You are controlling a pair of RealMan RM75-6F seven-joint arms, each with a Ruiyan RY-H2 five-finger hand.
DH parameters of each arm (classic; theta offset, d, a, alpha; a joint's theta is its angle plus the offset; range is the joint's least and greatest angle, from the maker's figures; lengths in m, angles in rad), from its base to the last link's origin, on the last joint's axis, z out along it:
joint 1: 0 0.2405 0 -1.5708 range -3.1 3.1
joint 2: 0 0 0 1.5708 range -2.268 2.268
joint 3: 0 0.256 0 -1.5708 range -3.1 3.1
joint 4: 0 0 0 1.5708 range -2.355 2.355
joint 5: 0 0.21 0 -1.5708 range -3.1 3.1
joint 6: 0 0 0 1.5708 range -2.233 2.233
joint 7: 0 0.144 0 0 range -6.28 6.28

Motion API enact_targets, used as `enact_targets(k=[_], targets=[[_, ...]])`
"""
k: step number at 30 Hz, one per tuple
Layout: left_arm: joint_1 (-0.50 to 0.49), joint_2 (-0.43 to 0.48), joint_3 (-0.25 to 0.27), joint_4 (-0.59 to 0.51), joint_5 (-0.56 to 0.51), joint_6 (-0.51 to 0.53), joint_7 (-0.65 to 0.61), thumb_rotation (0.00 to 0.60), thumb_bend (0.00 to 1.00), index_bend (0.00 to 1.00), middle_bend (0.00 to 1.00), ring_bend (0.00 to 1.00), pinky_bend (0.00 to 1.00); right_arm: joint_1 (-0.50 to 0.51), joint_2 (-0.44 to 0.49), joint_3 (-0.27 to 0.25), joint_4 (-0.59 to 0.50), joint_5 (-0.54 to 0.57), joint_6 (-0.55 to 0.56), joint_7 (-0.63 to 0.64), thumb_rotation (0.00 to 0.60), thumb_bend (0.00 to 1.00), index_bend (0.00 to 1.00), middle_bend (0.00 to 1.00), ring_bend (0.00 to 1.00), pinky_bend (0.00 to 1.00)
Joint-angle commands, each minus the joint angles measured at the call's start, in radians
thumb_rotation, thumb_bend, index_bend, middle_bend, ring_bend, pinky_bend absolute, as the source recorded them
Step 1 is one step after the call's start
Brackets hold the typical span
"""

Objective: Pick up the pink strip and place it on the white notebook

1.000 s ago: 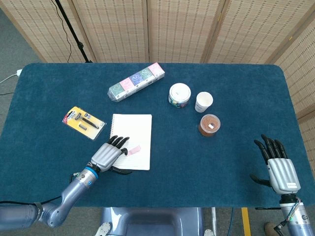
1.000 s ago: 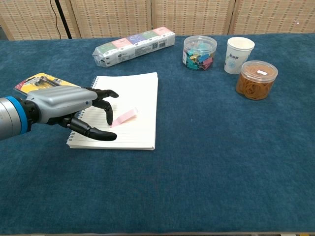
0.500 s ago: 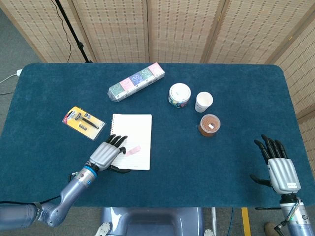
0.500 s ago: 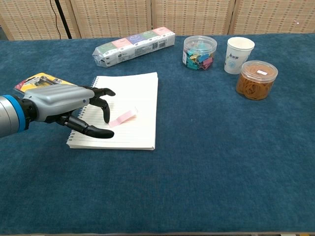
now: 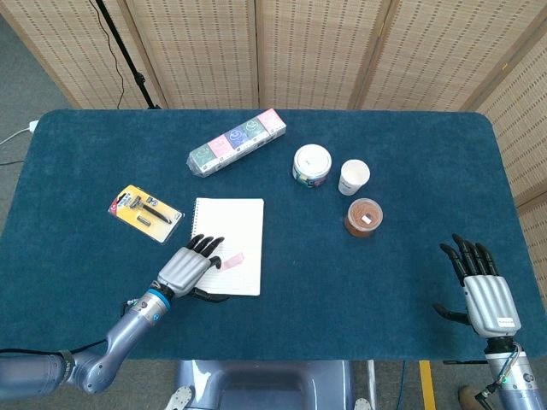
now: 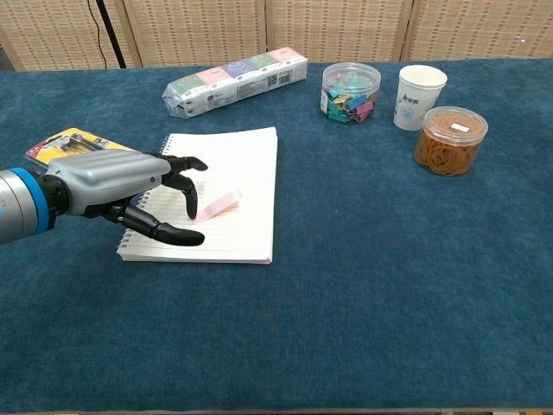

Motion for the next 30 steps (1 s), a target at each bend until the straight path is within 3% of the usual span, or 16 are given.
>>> enact_targets(k=[1,30], targets=[[0.001,0.003,0.000,-0.007,-0.002,0.007,0.008,0.104,0.00,0.38,0.00,0.00,0.00,0.000,0.002,0.001,0.000,0.001,0.000,0.003,0.600,0.00,0.10,0.00,0.00,0.00],[-0.009,-0.019,-0.004,0.001,-0.024,0.004,0.033,0.106,0.00,0.38,0.00,0.00,0.00,-0.002,0.011,0.000,-0.004,-0.001,-0.002,0.018,0.600,0.00,0.11,0.00,0.00,0.00]])
